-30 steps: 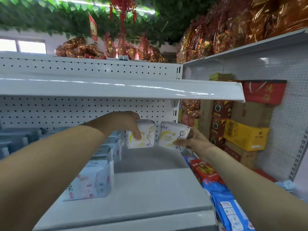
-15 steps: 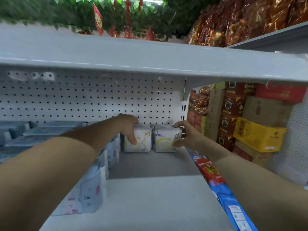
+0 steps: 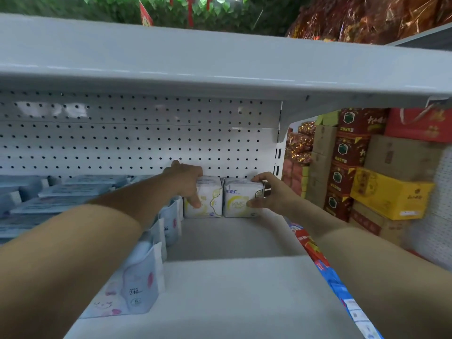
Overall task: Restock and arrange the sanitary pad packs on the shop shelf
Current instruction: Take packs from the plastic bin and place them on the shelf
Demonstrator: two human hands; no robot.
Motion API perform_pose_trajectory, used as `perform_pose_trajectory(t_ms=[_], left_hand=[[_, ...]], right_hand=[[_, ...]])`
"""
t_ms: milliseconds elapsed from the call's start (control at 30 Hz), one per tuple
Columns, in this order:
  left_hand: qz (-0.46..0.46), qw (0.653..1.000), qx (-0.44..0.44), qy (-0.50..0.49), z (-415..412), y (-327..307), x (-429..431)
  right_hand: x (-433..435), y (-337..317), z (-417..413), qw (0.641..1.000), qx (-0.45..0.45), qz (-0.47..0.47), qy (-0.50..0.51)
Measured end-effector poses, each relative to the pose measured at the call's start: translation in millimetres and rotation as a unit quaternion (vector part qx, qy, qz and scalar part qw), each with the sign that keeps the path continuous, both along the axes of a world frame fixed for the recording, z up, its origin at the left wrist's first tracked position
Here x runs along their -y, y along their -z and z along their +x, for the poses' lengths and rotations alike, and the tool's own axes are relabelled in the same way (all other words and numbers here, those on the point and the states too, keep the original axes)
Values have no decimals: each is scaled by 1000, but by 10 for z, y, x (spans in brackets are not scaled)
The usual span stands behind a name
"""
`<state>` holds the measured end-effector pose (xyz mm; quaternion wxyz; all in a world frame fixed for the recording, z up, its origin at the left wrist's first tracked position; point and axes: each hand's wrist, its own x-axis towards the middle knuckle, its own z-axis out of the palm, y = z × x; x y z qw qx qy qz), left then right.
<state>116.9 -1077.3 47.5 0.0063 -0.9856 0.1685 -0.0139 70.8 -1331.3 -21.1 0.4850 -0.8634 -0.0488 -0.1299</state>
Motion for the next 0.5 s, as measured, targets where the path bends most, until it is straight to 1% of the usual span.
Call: perform_pose_trajectory(t_ms=[200, 500], left_hand=[[4, 1000, 4, -17, 21, 15, -75], [12, 999, 8, -42, 75, 32, -331]], right_hand=[[-109, 42, 93, 1000, 4, 2, -14], [-384, 69, 205, 1000, -17, 9, -8]])
